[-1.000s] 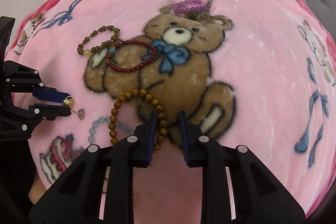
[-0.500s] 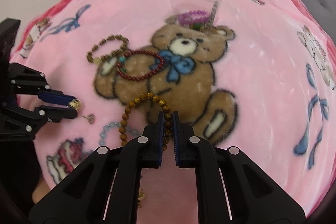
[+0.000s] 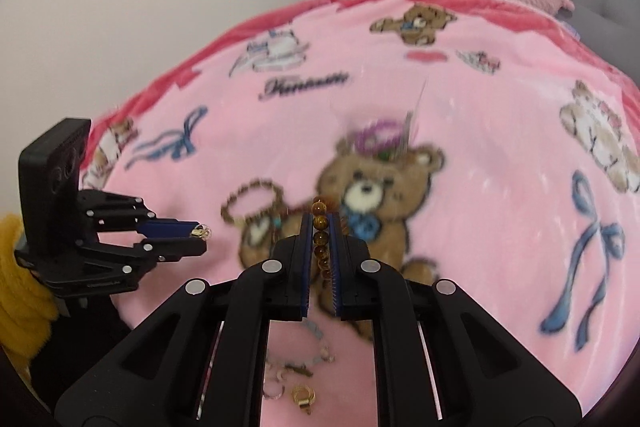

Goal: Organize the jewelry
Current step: 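Carry the gold charm and wooden bracelet over the clear box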

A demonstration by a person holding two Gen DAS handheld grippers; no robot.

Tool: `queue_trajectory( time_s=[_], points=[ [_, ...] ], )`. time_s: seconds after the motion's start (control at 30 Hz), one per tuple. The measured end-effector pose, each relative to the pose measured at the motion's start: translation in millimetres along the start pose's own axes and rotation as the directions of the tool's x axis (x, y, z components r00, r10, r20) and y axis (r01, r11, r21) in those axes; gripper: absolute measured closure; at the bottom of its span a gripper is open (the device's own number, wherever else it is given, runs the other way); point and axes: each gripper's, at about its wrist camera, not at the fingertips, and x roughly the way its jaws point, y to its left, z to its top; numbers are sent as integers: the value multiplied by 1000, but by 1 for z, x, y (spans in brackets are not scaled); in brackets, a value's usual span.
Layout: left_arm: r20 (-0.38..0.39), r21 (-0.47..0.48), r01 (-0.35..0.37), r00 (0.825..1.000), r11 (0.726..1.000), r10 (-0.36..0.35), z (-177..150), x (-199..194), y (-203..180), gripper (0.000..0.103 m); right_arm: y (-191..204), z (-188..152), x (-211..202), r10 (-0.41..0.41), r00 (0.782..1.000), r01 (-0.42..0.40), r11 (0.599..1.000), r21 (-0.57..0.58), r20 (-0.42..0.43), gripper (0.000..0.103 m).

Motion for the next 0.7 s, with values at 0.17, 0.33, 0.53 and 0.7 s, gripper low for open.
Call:
queue_trajectory(
  time_s=[0.17,0.33,0.53,0.7],
  points=[
    [108,-32,-28,994,999,31,31,-14,-2,87,-4,27,-11,18,998,-18,1000,6,66,95],
    [177,-37,-28,984,999,34,59,-17,-7,87,-4,50,-14,0,994,3,1000,-27,106,95],
    [253,-74,-42,966,996,60,97,-13,-7,87,-10,73,-13,-5,987,10,1000,-28,158,95],
    [280,-81,-48,958,996,69,128,-3,2,87,-13,100,-5,-9,982,17,999,-41,190,95]
  ],
)
